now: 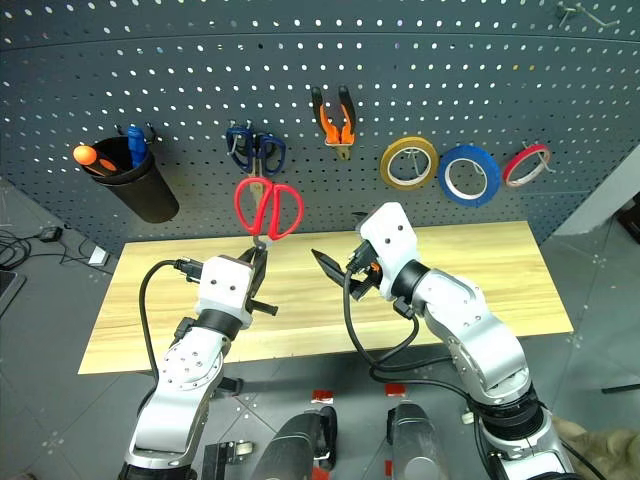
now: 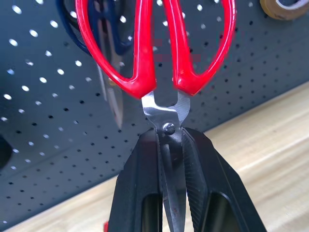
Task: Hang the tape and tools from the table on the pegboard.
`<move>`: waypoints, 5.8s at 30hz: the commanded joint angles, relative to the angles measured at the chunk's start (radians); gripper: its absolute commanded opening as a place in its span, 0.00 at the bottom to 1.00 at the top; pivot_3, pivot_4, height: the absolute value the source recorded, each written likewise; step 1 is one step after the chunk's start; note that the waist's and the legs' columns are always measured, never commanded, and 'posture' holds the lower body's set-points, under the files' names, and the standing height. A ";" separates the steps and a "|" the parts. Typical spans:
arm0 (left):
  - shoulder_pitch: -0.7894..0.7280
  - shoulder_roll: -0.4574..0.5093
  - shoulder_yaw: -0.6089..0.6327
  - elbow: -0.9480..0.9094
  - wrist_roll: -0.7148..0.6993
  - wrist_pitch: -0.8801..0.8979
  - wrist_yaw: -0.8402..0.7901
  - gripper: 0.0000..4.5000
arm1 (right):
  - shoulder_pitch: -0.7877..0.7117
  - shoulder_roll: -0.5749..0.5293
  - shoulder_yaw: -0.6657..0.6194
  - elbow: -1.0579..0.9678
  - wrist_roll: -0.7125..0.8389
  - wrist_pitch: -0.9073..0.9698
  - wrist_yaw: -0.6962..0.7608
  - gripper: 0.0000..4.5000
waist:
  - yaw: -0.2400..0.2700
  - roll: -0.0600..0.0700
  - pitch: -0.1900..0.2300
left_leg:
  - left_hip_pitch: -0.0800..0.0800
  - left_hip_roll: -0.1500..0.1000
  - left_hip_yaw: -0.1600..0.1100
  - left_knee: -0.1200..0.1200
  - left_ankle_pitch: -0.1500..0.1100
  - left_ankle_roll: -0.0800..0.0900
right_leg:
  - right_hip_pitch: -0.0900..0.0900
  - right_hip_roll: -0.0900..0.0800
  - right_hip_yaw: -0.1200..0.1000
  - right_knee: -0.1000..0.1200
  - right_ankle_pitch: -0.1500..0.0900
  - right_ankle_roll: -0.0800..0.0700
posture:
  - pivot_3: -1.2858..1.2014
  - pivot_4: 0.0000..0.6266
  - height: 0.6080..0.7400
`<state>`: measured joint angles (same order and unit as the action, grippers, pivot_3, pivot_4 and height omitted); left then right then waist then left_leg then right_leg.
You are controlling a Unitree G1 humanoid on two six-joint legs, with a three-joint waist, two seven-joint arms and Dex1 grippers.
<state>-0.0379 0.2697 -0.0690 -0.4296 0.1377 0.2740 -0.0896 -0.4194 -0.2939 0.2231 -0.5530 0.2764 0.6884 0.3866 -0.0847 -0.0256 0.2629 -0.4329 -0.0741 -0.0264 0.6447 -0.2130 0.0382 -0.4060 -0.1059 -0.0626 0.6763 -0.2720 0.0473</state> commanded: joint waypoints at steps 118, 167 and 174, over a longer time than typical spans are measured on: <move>-0.754 0.405 0.460 0.830 -0.131 -0.498 0.020 0.19 | -0.330 0.188 0.148 0.151 0.001 0.063 0.072 1.00 | -0.011 -0.024 -0.073 | 0.002 0.003 -0.003 0.001 0.008 -0.011 | -0.006 0.007 0.000 0.004 0.010 -0.005 | 0.42 0.17 1.00; -0.677 0.324 0.367 0.801 -0.202 -0.595 0.052 0.67 | -0.369 0.356 0.045 0.149 0.071 0.013 0.027 1.00 | -0.115 -0.024 -0.105 | 0.000 0.004 -0.001 0.001 0.008 -0.011 | -0.006 0.006 0.003 0.006 0.010 -0.005 | 0.41 0.14 1.00; -0.409 0.263 0.385 0.453 -0.239 -0.385 0.034 0.67 | -0.323 0.267 -0.013 0.133 0.071 -0.016 0.054 1.00 | -0.133 -0.018 -0.127 | 0.001 0.003 0.000 0.001 0.007 -0.010 | -0.004 0.007 0.006 0.006 0.010 -0.005 | 0.41 0.13 1.00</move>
<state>-0.4722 0.5318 0.2772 0.1110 -0.0851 -0.1620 -0.0588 -0.7502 -0.0135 0.2496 -0.3886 0.3375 0.7015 0.4341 -0.2174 -0.0438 0.1361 -0.4315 -0.0708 -0.0268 0.6461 -0.2059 0.0290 -0.4103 -0.0987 -0.0562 0.6821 -0.2616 0.0419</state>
